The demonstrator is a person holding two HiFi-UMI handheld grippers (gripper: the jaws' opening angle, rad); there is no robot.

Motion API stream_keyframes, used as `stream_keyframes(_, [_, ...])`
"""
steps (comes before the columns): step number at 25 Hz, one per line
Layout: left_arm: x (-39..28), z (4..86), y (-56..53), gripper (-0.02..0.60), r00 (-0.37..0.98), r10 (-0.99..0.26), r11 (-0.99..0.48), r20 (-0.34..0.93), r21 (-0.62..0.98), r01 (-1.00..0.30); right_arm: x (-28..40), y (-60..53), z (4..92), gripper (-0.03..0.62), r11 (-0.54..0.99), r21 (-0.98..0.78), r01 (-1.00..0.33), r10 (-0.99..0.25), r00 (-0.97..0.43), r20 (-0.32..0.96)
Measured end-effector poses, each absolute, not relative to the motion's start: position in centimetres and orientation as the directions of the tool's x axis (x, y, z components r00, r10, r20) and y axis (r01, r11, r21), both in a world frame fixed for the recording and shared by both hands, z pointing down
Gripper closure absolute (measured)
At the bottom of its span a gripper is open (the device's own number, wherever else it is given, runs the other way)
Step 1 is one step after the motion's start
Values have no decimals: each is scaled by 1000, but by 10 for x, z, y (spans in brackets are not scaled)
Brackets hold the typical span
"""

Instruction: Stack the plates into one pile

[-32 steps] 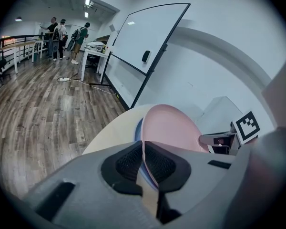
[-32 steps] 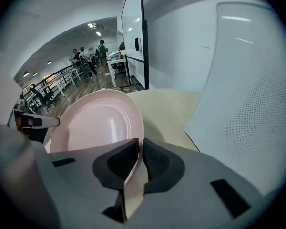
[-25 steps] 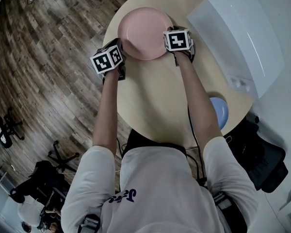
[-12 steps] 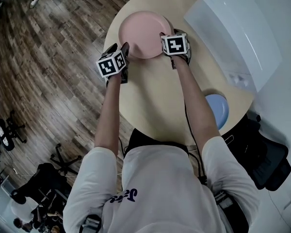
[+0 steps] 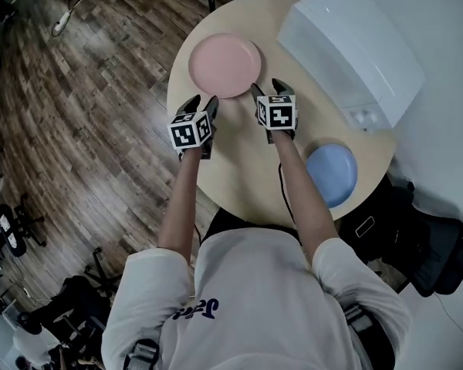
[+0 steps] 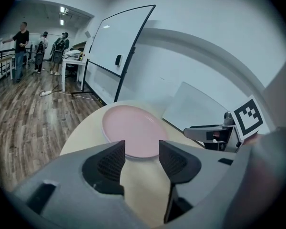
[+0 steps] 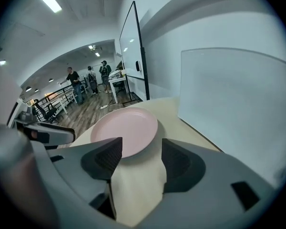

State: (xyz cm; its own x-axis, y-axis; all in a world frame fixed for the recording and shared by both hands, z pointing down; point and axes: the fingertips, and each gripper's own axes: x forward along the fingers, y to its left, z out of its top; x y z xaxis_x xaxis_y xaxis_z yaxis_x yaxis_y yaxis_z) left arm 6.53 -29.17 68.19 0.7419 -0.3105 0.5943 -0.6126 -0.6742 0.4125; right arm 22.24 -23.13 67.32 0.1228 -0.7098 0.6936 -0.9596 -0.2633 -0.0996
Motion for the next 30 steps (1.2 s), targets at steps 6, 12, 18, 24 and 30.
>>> stream_keyframes(6, [80, 660, -228, 371, 789, -194, -759, 583, 421, -497, 214, -160, 649, 344, -309, -84, -947, -720, 175, 671])
stream_keyframes(12, [118, 650, -157, 371, 813, -35, -847, 581, 415, -333, 228, -71, 647, 344, -398, -98, -912, -701, 233, 674])
stream_keyframes(18, [178, 645, -85, 371, 807, 131, -901, 577, 409, -146, 271, 30, 652, 344, -519, -84, -851, -651, 329, 684])
stream_keyframes(24, [236, 660, 5, 371, 743, 306, -908, 596, 416, 40, 317, 145, 667, 344, -698, -86, -711, -546, 451, 706])
stream_keyframes(30, [262, 689, 72, 371, 648, 408, -895, 644, 421, 146, 330, 237, 694, 344, -822, -95, -562, -432, 506, 747])
